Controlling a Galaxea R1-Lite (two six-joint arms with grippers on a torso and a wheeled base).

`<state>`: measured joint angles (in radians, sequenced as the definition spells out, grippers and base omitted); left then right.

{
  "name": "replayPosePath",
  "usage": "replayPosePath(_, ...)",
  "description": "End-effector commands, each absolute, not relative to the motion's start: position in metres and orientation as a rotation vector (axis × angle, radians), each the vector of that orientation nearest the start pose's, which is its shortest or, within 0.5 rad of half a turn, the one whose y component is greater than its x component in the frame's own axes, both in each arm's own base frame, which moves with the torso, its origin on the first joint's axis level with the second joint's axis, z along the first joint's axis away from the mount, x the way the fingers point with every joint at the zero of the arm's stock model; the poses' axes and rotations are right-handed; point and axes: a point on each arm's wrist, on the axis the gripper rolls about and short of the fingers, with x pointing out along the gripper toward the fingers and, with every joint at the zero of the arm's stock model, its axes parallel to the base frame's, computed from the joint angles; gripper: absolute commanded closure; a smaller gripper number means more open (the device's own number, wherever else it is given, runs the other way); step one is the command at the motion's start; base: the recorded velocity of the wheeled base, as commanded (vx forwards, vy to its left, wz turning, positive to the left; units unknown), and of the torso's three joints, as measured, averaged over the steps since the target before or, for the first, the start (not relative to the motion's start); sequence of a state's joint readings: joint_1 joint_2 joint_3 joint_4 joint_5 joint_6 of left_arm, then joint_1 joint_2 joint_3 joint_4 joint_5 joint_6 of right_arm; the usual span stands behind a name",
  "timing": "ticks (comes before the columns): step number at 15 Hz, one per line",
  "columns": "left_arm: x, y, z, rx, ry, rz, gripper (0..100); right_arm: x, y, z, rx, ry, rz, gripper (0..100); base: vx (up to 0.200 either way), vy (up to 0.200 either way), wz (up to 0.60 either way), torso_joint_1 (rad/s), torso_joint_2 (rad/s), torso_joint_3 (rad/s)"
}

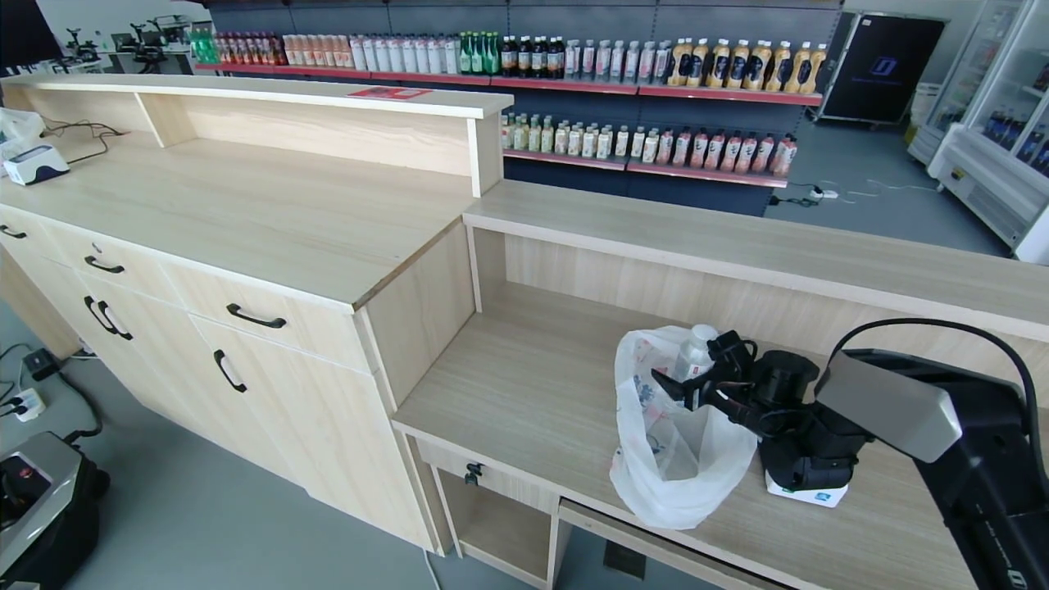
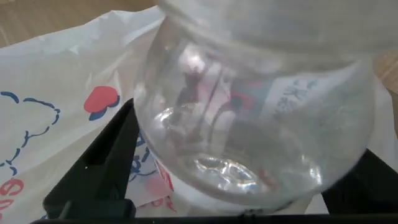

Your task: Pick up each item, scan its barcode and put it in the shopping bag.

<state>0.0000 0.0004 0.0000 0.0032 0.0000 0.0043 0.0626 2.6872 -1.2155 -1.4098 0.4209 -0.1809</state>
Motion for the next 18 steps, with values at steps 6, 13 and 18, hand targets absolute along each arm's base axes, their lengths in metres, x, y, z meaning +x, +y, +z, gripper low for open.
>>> replayPosePath(6, -0.023, 0.0, 0.075, 0.005, 0.003, 0.0, 0, 0.383, 0.009, 0.108, -0.262, 0.042, 0.426, 0, 0.0, 0.0, 0.0, 0.0, 0.0, 0.0)
replayPosePath(13, -0.023, 0.0, 0.075, 0.005, 0.003, 0.0, 0, 0.322, -0.056, 0.196, -0.481, -0.058, 0.08, 0, 0.0, 0.0, -0.26, -0.002, 0.0, 0.0)
replayPosePath(18, -0.023, 0.0, 0.075, 0.005, 0.003, 0.0, 0, 0.278, -0.085, 0.231, -0.409, 0.108, -0.353, 0, 0.0, 0.0, -0.6, 0.003, 0.0, 0.002)
